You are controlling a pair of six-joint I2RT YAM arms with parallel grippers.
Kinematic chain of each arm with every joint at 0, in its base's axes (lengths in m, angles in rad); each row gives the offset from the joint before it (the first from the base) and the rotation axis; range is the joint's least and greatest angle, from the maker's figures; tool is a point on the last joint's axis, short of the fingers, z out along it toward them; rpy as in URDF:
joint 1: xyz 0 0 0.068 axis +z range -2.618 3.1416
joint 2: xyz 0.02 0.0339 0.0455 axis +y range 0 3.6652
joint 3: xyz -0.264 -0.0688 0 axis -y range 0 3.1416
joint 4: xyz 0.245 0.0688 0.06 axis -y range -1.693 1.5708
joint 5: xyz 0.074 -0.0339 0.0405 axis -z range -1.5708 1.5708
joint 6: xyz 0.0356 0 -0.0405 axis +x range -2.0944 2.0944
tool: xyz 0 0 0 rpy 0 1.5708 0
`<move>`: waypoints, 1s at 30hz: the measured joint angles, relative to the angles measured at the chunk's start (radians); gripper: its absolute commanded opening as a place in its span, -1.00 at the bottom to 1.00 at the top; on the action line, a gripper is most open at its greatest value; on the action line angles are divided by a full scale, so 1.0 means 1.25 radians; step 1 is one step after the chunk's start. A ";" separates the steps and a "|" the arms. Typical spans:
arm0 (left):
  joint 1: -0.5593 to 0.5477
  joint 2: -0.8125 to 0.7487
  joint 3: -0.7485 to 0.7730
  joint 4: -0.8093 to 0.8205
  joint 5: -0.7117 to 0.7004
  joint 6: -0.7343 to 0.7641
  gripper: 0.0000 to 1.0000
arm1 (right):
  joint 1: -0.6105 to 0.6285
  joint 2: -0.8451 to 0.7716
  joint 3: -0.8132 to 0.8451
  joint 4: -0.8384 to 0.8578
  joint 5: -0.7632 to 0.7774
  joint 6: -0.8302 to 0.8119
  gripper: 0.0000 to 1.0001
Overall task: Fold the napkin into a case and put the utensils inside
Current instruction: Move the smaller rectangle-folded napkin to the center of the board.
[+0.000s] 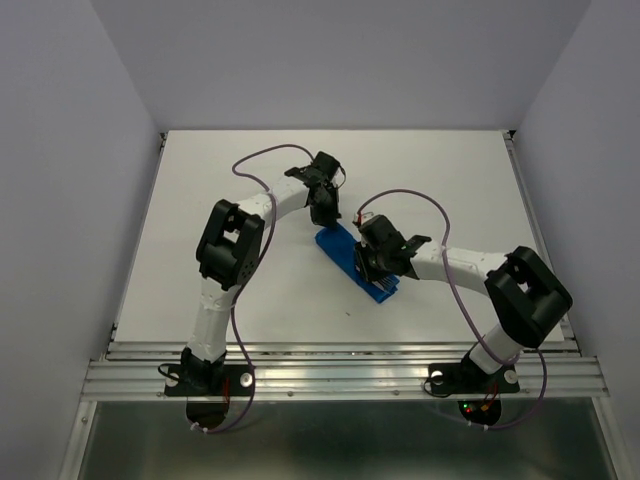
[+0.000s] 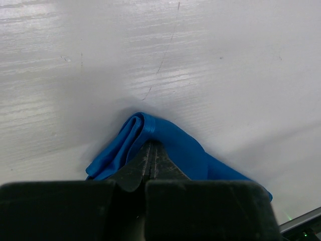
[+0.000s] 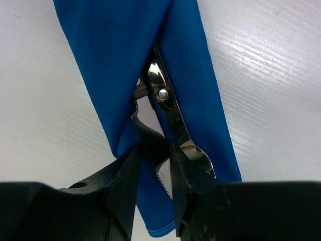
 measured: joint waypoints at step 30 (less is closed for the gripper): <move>0.110 -0.119 -0.175 0.014 -0.042 0.011 -1.00 | 0.000 0.020 0.002 0.029 -0.011 -0.005 -0.46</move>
